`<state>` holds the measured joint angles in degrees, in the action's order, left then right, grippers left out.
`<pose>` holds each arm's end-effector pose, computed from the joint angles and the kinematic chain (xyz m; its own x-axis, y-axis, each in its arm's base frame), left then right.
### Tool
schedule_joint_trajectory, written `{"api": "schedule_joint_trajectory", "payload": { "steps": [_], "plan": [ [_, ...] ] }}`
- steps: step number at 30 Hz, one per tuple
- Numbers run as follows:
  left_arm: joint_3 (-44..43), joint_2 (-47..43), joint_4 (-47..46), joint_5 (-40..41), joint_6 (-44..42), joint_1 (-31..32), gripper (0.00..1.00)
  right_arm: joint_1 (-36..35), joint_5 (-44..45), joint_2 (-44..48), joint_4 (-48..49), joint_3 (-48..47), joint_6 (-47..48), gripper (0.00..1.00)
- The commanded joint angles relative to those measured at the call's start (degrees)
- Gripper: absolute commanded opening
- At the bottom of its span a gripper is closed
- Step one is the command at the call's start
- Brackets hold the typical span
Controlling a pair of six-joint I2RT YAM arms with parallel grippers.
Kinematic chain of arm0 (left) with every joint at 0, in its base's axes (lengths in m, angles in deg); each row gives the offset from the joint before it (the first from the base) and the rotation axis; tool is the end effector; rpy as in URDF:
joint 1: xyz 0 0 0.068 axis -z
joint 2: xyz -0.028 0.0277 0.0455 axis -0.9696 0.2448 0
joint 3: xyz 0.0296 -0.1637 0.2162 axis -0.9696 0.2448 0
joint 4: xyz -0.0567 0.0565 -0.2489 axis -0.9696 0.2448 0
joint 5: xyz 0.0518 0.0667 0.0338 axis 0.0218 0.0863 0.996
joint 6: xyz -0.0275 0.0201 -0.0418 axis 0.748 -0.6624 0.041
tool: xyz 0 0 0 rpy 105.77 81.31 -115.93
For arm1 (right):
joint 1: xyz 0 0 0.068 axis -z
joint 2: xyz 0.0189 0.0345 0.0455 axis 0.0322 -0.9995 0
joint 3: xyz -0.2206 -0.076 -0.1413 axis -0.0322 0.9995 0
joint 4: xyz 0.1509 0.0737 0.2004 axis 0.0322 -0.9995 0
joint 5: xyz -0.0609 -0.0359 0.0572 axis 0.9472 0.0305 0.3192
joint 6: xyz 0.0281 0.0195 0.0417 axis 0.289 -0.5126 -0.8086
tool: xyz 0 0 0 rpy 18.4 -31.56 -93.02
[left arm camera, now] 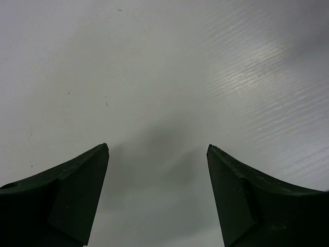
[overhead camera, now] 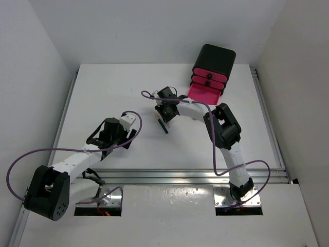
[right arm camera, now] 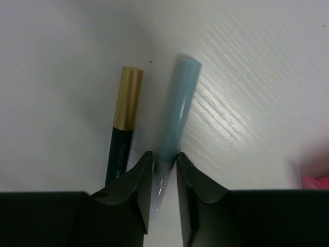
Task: Organize the makeup
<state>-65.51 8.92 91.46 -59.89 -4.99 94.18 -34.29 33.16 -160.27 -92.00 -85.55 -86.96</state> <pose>0.2076 -0.0671 0.1773 -0.5596 0.3470 -0.7526 0.3710 0.9169 0.1470 0.3833 0.2784 0.1338 -0.7113 -0.4628 -0.5290 -0.5447 0.8386 -0.0014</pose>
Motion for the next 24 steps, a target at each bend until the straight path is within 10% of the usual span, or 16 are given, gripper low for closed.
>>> {"api": "schedule_joint_trajectory", "payload": {
  "steps": [1,4,24],
  "plan": [
    [0.22,-0.62,-2.15,-0.9,-0.58,0.46,0.83,0.54,3.65,-1.48,-2.48,-1.68,0.24,0.23],
    [0.22,-0.62,-2.15,-0.9,-0.59,0.46,0.83,0.9,3.64,-2.09,-3.88,-2.56,0.59,0.0],
    [0.75,-0.62,-2.15,-0.9,-0.59,0.46,0.83,12.84,10.76,12.85,0.07,0.95,21.94,0.0]
  ]
}}
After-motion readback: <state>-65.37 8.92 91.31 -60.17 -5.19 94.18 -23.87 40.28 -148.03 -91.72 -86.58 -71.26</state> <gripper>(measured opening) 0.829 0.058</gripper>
